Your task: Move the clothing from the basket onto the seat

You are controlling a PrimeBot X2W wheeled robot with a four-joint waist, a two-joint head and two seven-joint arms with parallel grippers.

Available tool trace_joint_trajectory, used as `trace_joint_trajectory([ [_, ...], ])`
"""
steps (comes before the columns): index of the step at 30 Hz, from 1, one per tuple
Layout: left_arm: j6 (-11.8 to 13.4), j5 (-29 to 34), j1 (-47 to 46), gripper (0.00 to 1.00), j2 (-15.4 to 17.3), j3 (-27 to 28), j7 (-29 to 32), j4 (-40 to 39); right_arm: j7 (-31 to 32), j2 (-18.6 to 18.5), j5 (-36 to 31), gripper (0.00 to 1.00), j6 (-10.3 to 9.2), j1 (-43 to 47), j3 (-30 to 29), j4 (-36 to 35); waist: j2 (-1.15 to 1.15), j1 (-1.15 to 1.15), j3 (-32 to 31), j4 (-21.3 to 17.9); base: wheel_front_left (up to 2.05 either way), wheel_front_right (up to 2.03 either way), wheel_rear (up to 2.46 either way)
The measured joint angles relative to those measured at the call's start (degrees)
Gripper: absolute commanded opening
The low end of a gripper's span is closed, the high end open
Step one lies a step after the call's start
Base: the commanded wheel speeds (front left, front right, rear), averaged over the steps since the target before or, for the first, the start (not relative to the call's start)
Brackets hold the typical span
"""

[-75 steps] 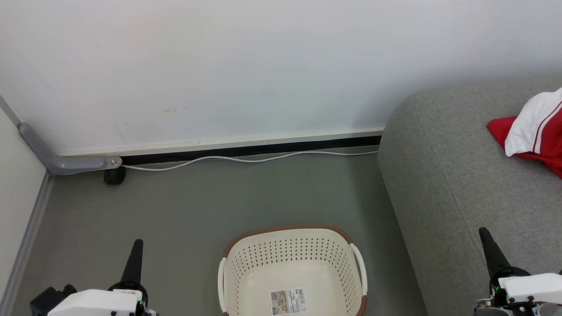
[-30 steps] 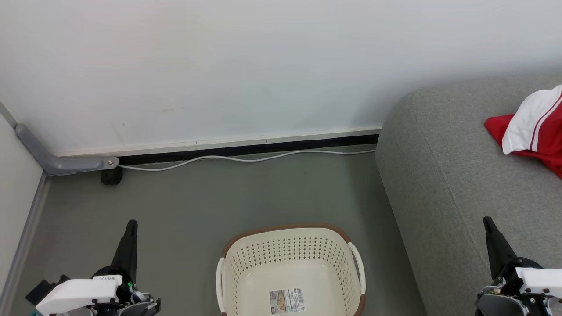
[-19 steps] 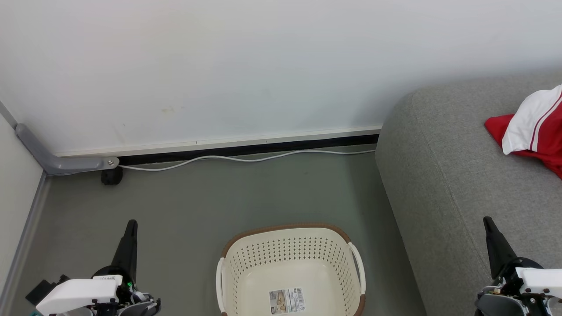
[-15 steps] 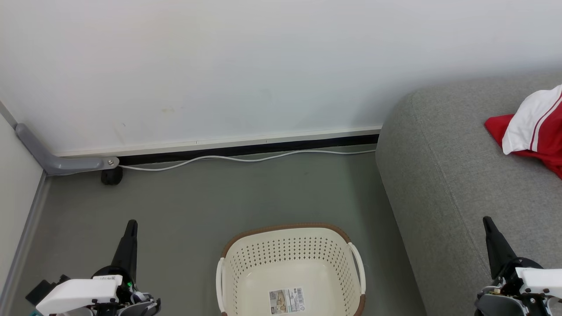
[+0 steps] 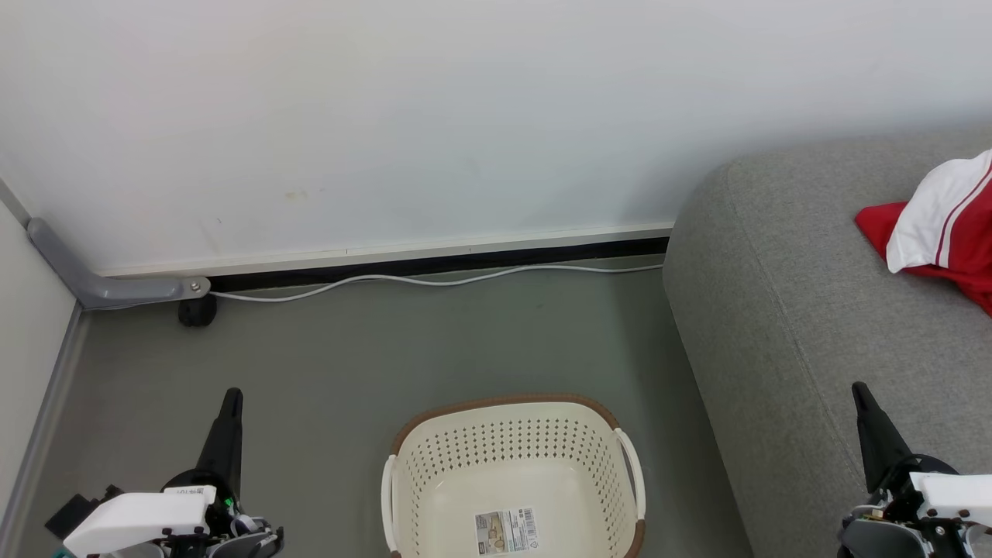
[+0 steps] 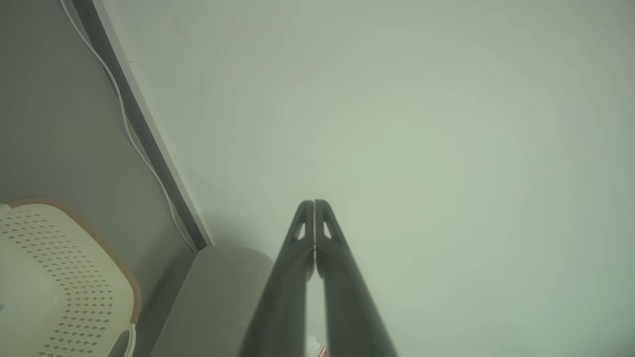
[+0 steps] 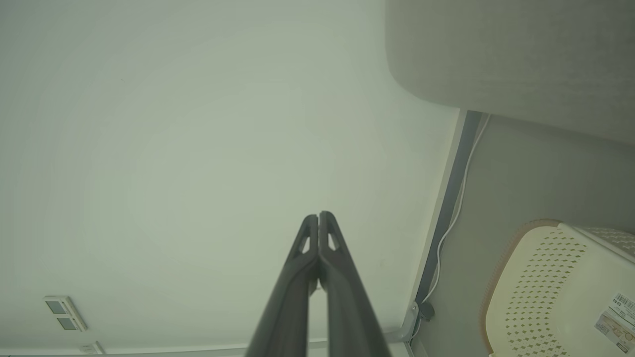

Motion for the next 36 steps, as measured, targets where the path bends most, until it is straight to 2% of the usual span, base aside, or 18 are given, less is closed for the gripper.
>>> trace_joint_trajectory([
  [36, 0.0, 0.0, 0.0, 0.0, 0.0, 0.0, 0.0, 0.0, 0.0, 0.1, 0.0, 0.0, 0.0, 0.0, -0.1, 0.0, 0.0, 0.0, 0.0, 0.0, 0.0, 0.0, 0.0],
])
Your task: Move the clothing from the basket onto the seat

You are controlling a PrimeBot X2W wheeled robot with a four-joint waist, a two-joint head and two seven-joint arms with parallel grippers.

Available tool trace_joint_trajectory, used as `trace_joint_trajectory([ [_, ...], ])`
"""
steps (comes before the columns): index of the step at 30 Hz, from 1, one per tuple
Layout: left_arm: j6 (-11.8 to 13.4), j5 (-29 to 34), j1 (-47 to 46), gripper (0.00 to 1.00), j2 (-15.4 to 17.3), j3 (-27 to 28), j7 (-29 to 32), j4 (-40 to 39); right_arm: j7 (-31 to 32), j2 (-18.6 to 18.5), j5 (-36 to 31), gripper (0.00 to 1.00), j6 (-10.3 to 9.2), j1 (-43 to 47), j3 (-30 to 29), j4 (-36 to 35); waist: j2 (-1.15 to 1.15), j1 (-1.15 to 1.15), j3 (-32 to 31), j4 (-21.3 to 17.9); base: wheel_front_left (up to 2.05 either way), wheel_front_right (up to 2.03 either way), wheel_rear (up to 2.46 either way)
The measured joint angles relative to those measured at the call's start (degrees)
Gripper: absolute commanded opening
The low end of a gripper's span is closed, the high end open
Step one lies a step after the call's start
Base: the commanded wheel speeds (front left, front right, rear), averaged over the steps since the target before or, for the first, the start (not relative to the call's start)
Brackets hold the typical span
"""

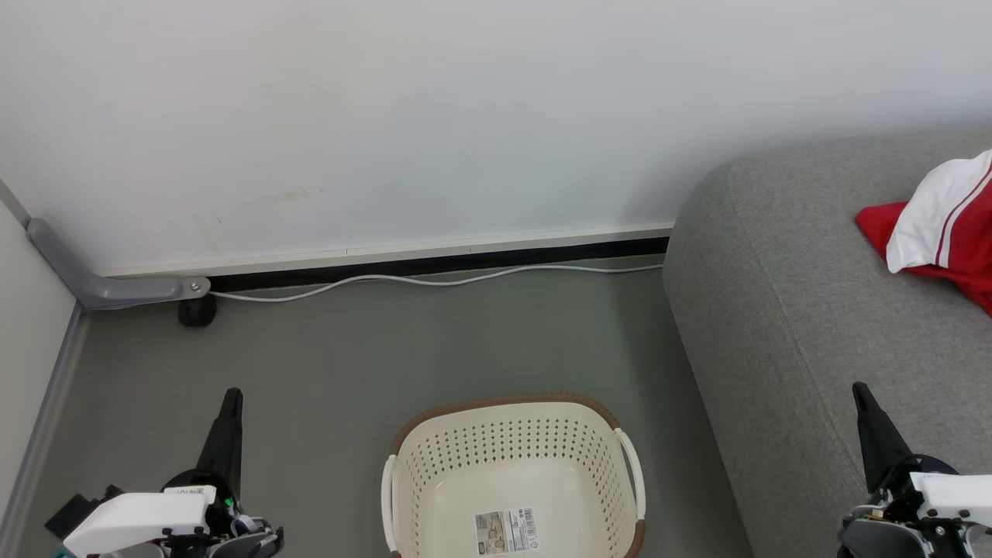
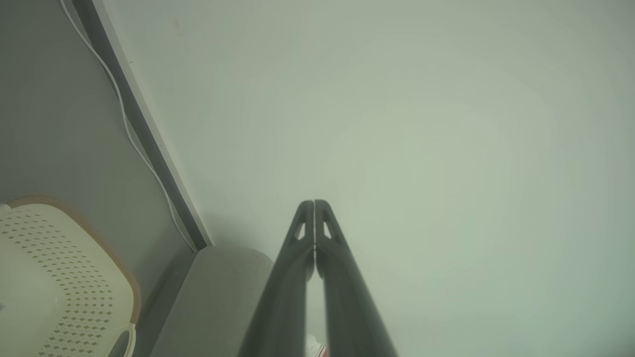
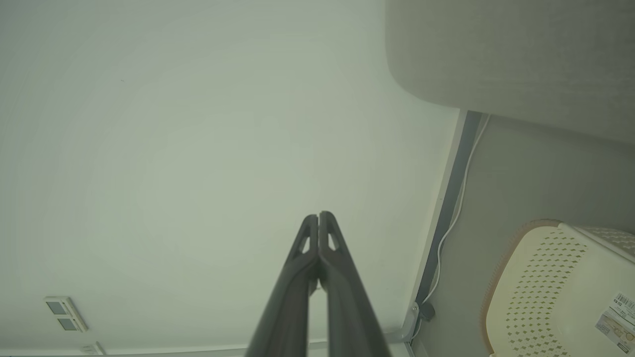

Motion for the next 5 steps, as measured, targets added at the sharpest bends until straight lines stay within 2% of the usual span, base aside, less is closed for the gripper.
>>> trace_joint_trajectory([
  [5, 0.0, 0.0, 0.0, 0.0, 0.0, 0.0, 0.0, 0.0, 0.0, 0.0, 0.0, 0.0, 0.0, 0.0, 0.0, 0.0, 0.0, 0.0, 0.0, 0.0, 0.0, 0.0, 0.0],
])
